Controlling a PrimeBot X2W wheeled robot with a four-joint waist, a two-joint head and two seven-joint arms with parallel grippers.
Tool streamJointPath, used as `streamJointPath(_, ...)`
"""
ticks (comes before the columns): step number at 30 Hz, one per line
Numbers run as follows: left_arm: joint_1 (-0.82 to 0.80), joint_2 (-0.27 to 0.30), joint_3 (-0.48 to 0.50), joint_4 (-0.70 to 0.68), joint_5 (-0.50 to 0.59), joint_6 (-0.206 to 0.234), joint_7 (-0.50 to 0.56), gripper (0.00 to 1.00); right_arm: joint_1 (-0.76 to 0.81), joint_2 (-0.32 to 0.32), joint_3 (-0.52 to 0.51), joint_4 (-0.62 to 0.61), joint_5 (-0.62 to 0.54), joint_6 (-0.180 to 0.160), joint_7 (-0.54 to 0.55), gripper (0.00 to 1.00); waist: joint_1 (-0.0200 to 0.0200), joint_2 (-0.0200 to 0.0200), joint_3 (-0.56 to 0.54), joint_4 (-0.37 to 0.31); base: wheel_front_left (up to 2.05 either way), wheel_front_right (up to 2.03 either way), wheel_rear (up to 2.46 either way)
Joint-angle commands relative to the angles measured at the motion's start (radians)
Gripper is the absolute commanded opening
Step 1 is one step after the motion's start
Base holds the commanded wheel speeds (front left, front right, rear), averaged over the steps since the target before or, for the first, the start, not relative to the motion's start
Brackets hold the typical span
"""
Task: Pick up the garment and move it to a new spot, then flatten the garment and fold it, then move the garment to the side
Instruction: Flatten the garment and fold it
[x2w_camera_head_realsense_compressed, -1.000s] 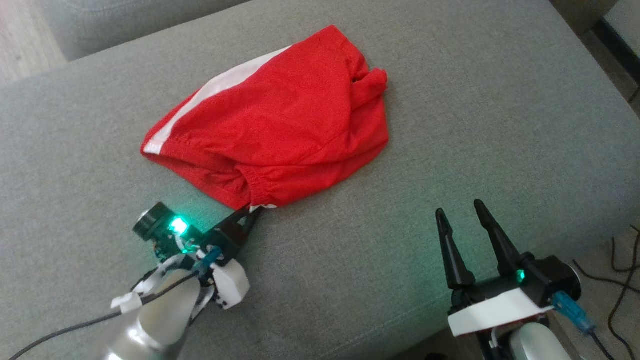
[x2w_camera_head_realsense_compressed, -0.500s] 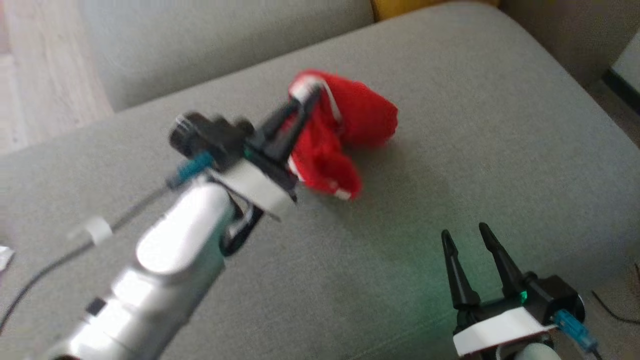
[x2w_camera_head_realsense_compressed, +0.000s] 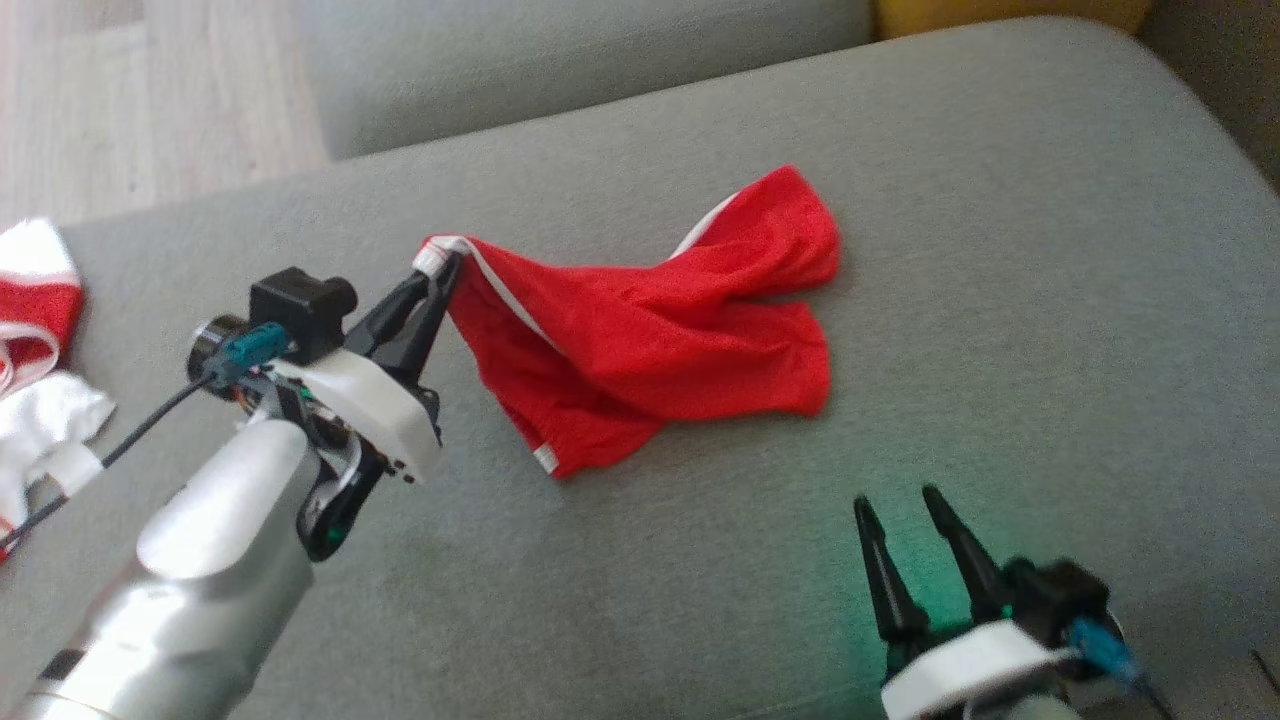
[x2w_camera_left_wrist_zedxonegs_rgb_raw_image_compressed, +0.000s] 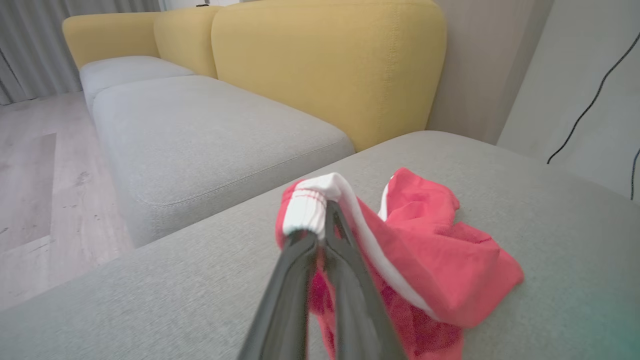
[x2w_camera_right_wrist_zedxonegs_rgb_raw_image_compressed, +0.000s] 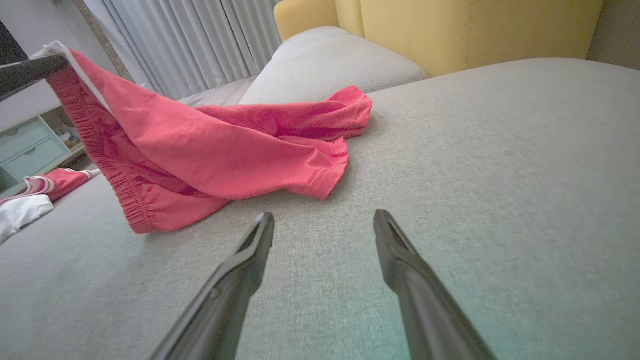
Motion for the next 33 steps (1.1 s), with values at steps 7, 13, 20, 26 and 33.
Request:
streamJointPath(7, -0.112, 0.046, 0.039, -0.033, 0.030, 0.004, -0.043, 0.00, -0.239, -0.005, 0.026, 0.114, 0.060, 0.007, -0.004, 1.00, -0.0001, 0.0000, 0.129, 0.135, 0.00, 0.00, 0.00)
streamJointPath(13, -0.154, 0.018, 0.013, -0.039, 0.034, 0.003, -0.057, 0.00, -0.385, -0.029, 0.028, 0.319, 0.134, 0.007, -0.004, 1.00, -0.0001, 0.0000, 0.173, 0.203, 0.00, 0.00, 0.00)
streamJointPath(20, -0.175, 0.005, -0.010, -0.036, 0.022, 0.002, -0.088, 0.00, -0.486, -0.050, 0.200, 0.493, 0.290, 0.007, -0.004, 0.10, -0.0001, 0.0000, 0.186, 0.232, 0.00, 0.00, 0.00)
streamJointPath(26, -0.153, 0.021, -0.027, -0.043, 0.030, 0.002, -0.132, 0.00, -0.506, -0.112, 0.245, 0.421, 0.285, 0.007, -0.004, 0.00, -0.0001, 0.0000, 0.144, 0.218, 0.00, 0.00, 0.00)
streamJointPath(33, -0.078, 0.054, -0.031, -0.139, 0.036, 0.002, -0.167, 0.00, -0.397, -0.178, 0.144, 0.213, 0.184, 0.007, -0.004, 0.00, -0.0001, 0.0000, 0.040, 0.184, 0.00, 0.00, 0.00)
